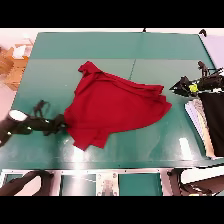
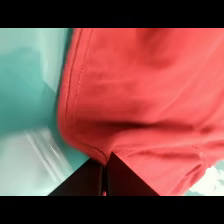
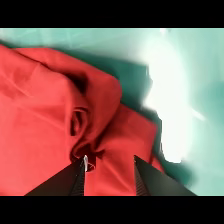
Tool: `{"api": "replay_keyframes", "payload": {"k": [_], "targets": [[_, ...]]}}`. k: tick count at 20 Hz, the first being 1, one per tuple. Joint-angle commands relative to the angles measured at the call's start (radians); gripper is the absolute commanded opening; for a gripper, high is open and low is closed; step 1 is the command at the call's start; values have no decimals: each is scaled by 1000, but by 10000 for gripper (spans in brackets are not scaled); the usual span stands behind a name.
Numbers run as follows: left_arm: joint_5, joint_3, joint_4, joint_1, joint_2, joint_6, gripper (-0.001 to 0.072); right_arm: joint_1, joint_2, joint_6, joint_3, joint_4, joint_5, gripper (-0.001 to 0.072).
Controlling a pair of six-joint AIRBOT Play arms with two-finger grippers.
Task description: Fold the shirts.
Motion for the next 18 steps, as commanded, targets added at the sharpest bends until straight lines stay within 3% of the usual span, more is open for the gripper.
{"api": "replay_keyframes", "payload": {"k": [1,5,9,18], "targets": [[-30,113,107,140,1,49,23,-45,93,10,-89,-3,28,350],[11,124,105,160,1,89,23,-109,320,41,-475,-2,0,353],[-1,124,104,160,1,101,24,-82,396,-37,-779,64,-124,359],[-58,125,55,160,1,100,24,31,326,-123,-827,193,-367,349]]}}
